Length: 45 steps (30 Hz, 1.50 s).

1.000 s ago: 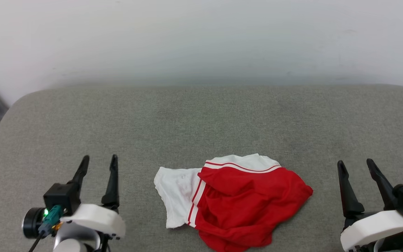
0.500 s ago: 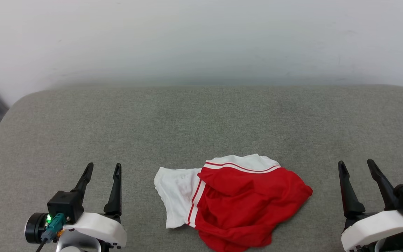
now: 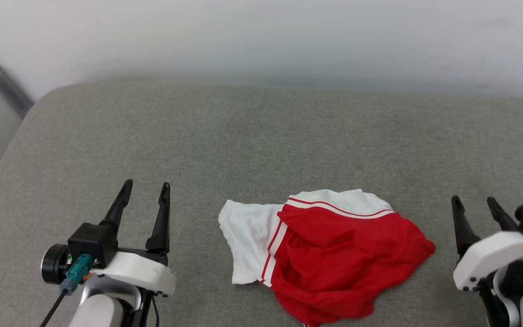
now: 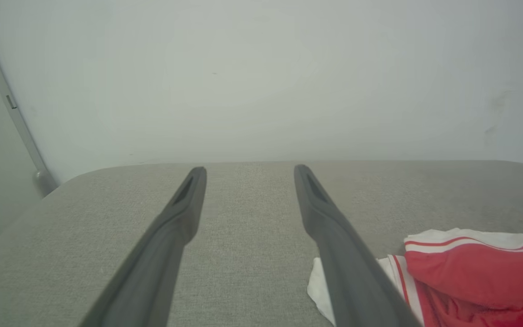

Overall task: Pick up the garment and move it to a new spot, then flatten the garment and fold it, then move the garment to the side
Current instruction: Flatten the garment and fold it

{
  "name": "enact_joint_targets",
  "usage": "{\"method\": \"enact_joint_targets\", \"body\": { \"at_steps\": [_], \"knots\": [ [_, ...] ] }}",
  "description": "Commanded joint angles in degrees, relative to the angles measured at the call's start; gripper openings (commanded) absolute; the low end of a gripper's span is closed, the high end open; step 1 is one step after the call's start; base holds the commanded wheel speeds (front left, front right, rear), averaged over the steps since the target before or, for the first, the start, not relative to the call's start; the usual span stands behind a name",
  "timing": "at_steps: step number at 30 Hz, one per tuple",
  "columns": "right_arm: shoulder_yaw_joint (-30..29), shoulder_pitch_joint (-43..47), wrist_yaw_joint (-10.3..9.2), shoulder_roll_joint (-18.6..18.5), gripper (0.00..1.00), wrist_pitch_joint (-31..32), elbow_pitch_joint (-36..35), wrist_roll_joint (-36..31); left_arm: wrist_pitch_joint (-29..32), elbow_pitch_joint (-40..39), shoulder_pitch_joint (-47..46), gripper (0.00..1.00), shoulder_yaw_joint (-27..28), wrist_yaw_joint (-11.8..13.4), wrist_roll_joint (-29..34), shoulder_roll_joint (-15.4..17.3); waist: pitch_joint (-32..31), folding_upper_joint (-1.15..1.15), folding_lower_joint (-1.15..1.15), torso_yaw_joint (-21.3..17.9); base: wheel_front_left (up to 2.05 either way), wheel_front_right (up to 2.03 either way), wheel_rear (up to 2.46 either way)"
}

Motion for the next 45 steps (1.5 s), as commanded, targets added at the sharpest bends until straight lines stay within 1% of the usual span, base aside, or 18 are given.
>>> {"method": "enact_joint_targets", "body": {
  "at_steps": [1, 3, 5, 9, 12, 15, 20, 24, 25, 26, 27, 28, 31, 33, 35, 37, 42, 45],
  "knots": [
    [-0.1, -2.0, -0.02, 0.0, 1.0, 2.0, 0.7, -0.6, -0.1, -0.3, -0.7, 1.0, 0.1, -0.3, 0.3, -0.3, 2.1, 0.0, 0.0, 1.8, 0.0, 0.0, 0.0],
    [0.5, -5.4, -0.01, -0.1, 1.0, 7.2, 2.4, -1.2, -0.1, -0.4, -1.5, 1.0, 0.3, -0.8, 0.7, -0.9, 3.3, 0.0, 0.0, 2.7, 0.0, 0.0, 0.0],
    [2.5, -8.3, -0.01, -1.0, 1.0, 13.9, 3.8, -0.9, -0.1, -0.3, -1.9, 1.0, 0.4, -1.1, 1.2, -1.6, 4.2, 0.0, 0.0, 3.5, 0.0, 0.0, 0.0],
    [8.8, -13.3, -0.03, -5.5, 1.0, 27.0, 5.0, 2.0, -0.1, 0.0, -3.0, 1.0, 0.9, -2.2, 1.9, -2.7, 6.0, 0.0, 0.0, 4.9, 0.0, 0.0, 0.0],
    [13.5, -16.1, -0.02, -8.2, 1.0, 34.0, 5.7, 4.7, -0.1, 0.2, -3.7, 1.0, 1.3, -3.0, 2.5, -3.7, 7.1, 0.0, 0.0, 5.7, 0.0, 0.0, 0.0],
    [17.2, -18.5, -0.03, -10.9, 1.0, 37.6, 7.4, 7.2, -0.1, 0.5, -4.4, 1.0, 1.9, -3.9, 3.1, -4.6, 8.3, 0.0, 0.0, 6.2, 0.0, 0.0, 0.0],
    [21.1, -20.4, -0.02, -12.4, 1.0, 42.3, 13.7, 10.8, -0.1, 1.2, -5.2, 1.0, 2.8, -5.2, 4.2, -5.9, 9.5, 0.0, 0.0, 6.7, 0.0, 0.0, 0.0],
    [23.6, -19.0, -0.01, -12.7, 1.0, 45.8, 18.8, 12.7, -0.1, 1.7, -5.3, 1.0, 3.6, -6.0, 5.0, -6.9, 9.8, 0.0, 0.0, 6.8, 0.0, 0.0, 0.0],
    [24.0, -18.7, -0.01, -12.6, 0.82, 46.4, 19.8, 13.3, -0.1, 1.9, -5.3, 1.0, 3.8, -6.3, 5.2, -7.1, 9.8, 0.0, 0.0, 6.8, 0.0, 0.0, 0.0],
    [24.4, -18.7, -0.01, -12.6, 0.39, 46.4, 20.2, 13.7, -0.1, 2.1, -5.3, 1.0, 4.0, -6.5, 5.3, -7.2, 9.7, 0.0, 0.0, 6.7, 0.0, 0.0, 0.0],
    [24.7, -19.0, -0.01, -12.5, 0.07, 45.8, 20.4, 14.2, -0.1, 2.3, -5.2, 1.0, 4.2, -6.7, 5.5, -7.3, 9.6, 0.0, 0.0, 6.6, 0.0, 0.0, 0.0],
    [24.8, -19.7, -0.01, -12.6, 0.0, 45.3, 20.3, 14.4, -0.1, 2.4, -5.1, 1.0, 4.4, -6.9, 5.7, -7.3, 9.4, 0.0, 0.0, 6.4, 0.0, 0.0, 0.0],
    [24.7, -22.4, -0.04, -13.0, 0.0, 41.8, 18.7, 14.3, -0.1, 2.9, -4.4, 1.0, 4.9, -7.3, 6.2, -7.5, 8.4, 0.0, 0.0, 5.7, 0.0, 0.0, 0.0],
    [24.1, -24.7, -0.03, -13.4, 0.0, 38.4, 17.0, 13.8, -0.1, 3.1, -3.9, 1.0, 5.2, -7.5, 6.4, -7.6, 7.5, 0.0, 0.0, 5.0, 0.0, 0.0, 0.0],
    [23.0, -25.1, -0.03, -13.2, 0.0, 35.4, 15.7, 13.8, -0.1, 3.4, -3.6, 1.0, 5.4, -7.7, 6.8, -7.6, 6.5, 0.0, 0.0, 4.3, 0.0, 0.0, 0.0],
    [22.3, -25.0, -0.03, -13.3, 0.0, 34.2, 15.1, 13.4, -0.1, 3.4, -3.4, 1.0, 5.6, -7.8, 6.7, -7.6, 6.0, 0.0, 0.0, 3.8, 0.0, 0.0, 0.0],
    [16.7, -21.9, -0.03, -12.6, 0.0, 29.9, 10.2, 12.4, -0.1, 3.2, -1.6, 1.0, 6.9, -7.6, 6.4, -7.9, 3.7, 0.0, 0.0, 0.9, 0.0, 0.0, 0.0],
    [11.1, -17.1, -0.03, -11.4, 0.0, 28.2, 6.5, 11.0, -0.1, 3.0, -0.3, 1.0, 7.3, -7.5, 6.5, -7.8, 2.8, 0.0, 0.0, -0.8, 0.0, 0.0, 0.0]
  ]
}}
